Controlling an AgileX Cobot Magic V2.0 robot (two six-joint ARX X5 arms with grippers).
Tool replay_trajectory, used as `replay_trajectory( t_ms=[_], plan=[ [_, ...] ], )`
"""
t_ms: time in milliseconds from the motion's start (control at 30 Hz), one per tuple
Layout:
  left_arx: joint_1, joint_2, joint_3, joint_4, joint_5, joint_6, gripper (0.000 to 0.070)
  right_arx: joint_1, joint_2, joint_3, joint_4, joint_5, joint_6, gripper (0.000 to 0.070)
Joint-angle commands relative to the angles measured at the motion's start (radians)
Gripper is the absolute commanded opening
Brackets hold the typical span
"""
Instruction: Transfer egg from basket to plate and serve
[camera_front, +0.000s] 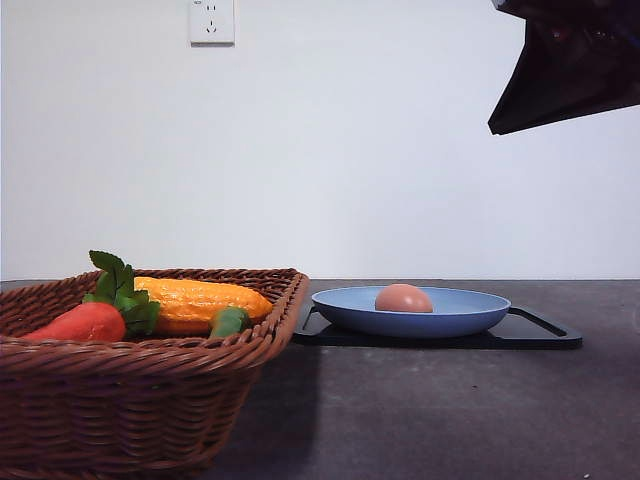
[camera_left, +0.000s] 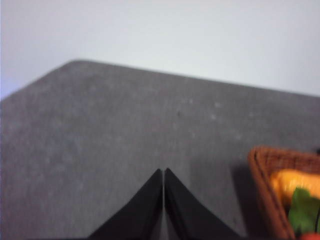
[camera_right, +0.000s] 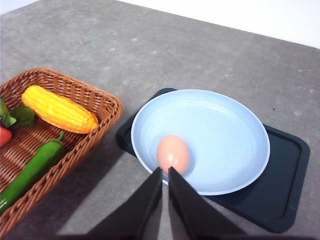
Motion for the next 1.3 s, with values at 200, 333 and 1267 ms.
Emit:
replay_trajectory(
  t_ms=[200,333,1267],
  plan=[
    [0.003,-0.001,-0.007,-0.125,0.005,-0.018,0.0000,0.009,0.005,0.010,0.011,0.003,0.010,0.0000],
    [0.016,-0.001,-0.008,-0.121,0.007,-0.022,0.0000,0.009,0.005,0.010,0.011,0.003,0.010,0.0000],
    [0.026,-0.001,-0.008,-0.111,0.007,-0.021,0.0000,-0.022,-0.096,0.000,-0.025,0.074,-0.121,0.0000]
  ],
)
